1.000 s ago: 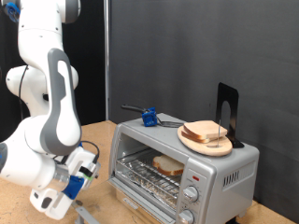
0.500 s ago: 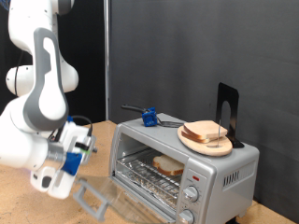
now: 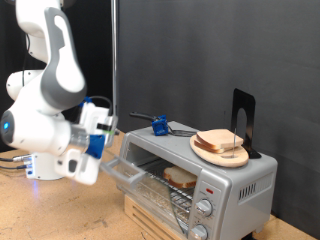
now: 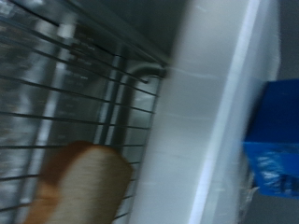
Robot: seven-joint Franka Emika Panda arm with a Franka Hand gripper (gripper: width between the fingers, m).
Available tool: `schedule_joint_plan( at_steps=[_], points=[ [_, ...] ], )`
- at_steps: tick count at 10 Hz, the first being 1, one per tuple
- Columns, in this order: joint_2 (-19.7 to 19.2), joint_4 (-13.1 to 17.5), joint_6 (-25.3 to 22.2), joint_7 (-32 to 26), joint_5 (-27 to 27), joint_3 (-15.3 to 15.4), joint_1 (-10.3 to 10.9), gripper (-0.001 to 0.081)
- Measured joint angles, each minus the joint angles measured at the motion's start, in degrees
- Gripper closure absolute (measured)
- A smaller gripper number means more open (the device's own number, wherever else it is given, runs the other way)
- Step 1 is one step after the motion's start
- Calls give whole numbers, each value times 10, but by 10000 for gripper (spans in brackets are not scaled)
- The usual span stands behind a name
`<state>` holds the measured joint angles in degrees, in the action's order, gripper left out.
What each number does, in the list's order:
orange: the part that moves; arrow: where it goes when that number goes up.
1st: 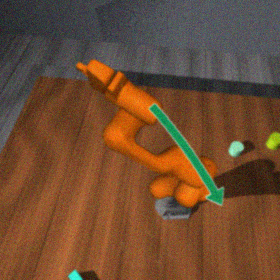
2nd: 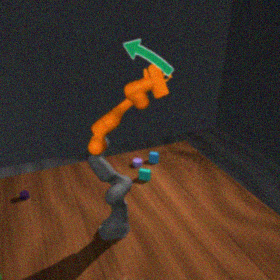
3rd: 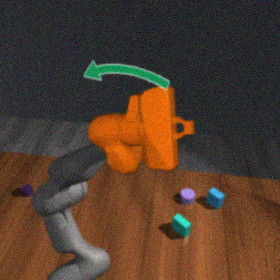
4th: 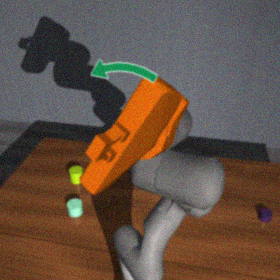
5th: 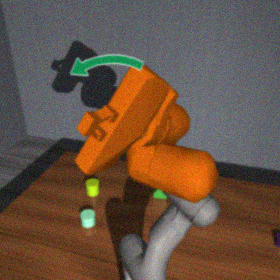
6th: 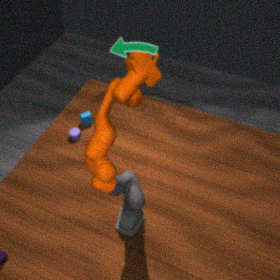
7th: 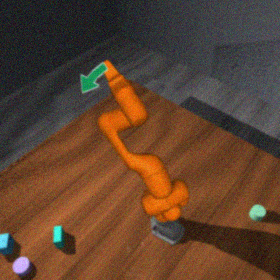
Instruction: Make a piece of toast with the oven
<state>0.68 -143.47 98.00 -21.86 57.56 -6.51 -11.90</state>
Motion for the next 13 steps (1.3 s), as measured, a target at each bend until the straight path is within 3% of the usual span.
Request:
schedule_joint_plan(
  at_steps=[2, 4, 9, 11, 13],
  points=[
    [31, -15, 6, 21, 14, 22, 15, -3],
    [56, -31, 7, 50, 9, 27, 16, -3],
    [76, -55, 7, 85, -39, -3, -26, -3],
    [76, -55, 0, 83, -39, -3, -26, -3],
    [68, -40, -44, 83, -4, -24, -34, -3]
  ],
)
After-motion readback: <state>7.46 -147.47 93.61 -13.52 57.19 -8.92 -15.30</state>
